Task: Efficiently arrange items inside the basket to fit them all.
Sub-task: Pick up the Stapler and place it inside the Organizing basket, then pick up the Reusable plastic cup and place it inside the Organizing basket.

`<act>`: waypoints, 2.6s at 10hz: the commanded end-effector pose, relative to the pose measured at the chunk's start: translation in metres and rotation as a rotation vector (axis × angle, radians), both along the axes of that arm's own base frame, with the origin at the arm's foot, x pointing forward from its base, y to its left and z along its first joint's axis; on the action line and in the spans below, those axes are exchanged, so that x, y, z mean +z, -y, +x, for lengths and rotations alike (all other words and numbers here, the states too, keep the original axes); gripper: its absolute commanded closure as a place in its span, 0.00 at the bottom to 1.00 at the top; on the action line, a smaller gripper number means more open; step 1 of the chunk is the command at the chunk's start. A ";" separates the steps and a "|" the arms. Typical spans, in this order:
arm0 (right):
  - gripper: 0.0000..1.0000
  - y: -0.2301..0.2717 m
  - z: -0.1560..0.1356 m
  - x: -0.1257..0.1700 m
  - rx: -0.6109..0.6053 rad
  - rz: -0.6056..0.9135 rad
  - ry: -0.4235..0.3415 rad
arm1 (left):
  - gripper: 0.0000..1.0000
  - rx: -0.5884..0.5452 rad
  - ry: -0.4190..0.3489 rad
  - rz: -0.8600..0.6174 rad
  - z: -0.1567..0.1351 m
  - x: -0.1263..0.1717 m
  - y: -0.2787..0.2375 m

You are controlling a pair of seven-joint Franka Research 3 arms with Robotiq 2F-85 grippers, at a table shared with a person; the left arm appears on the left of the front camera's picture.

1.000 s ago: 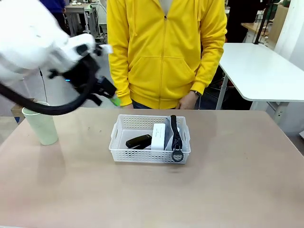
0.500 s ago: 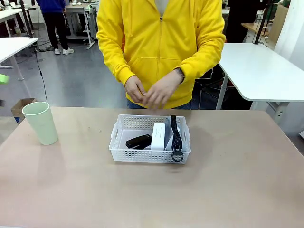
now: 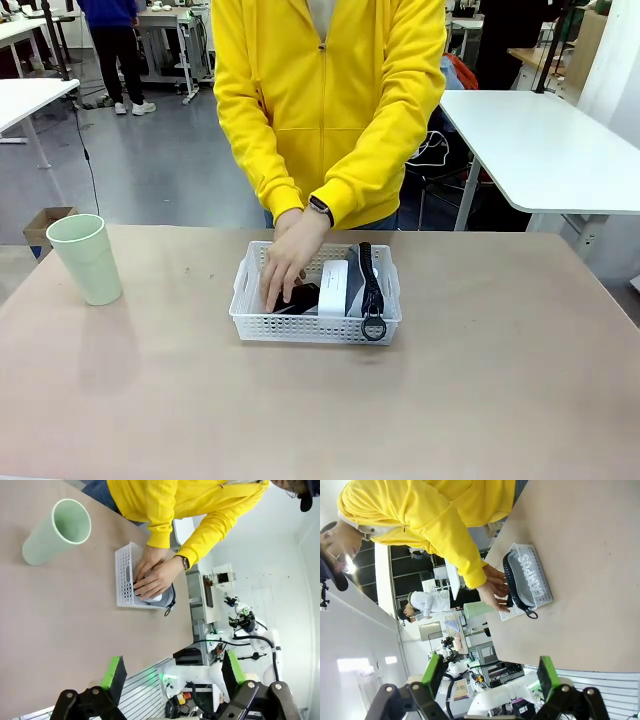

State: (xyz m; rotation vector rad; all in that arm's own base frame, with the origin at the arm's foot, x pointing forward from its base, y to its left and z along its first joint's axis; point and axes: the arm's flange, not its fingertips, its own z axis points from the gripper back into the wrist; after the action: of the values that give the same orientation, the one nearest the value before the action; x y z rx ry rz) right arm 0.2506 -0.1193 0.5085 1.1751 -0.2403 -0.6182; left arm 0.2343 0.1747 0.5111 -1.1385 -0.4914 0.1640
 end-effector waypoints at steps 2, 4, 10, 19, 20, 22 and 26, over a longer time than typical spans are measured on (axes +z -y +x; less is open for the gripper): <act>0.00 -0.001 0.001 0.004 -0.004 0.018 0.011 | 0.00 -0.029 0.048 0.031 0.005 0.015 0.015; 0.00 -0.001 0.001 0.004 -0.004 0.018 0.011 | 0.00 -0.029 0.048 0.031 0.005 0.015 0.015; 0.00 -0.001 0.001 0.004 -0.004 0.018 0.011 | 0.00 -0.029 0.048 0.031 0.005 0.015 0.015; 0.00 -0.001 0.001 0.004 -0.004 0.018 0.011 | 0.00 -0.027 0.248 0.097 0.033 -0.031 -0.002; 0.00 -0.001 0.001 0.004 -0.004 0.018 0.011 | 0.00 -0.042 0.210 0.106 0.038 -0.055 -0.004; 0.00 -0.001 0.001 0.004 -0.004 0.018 0.011 | 0.00 -0.001 0.158 0.061 0.045 -0.108 -0.023; 0.00 -0.001 0.001 0.004 -0.004 0.018 0.011 | 0.00 0.223 -0.073 -0.063 0.063 -0.174 -0.047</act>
State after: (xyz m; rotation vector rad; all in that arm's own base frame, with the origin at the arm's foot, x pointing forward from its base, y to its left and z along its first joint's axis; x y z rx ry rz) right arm 0.2506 -0.1194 0.5085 1.1750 -0.2402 -0.6185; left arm 0.2863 0.2250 0.3294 -1.1203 -0.5406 0.2349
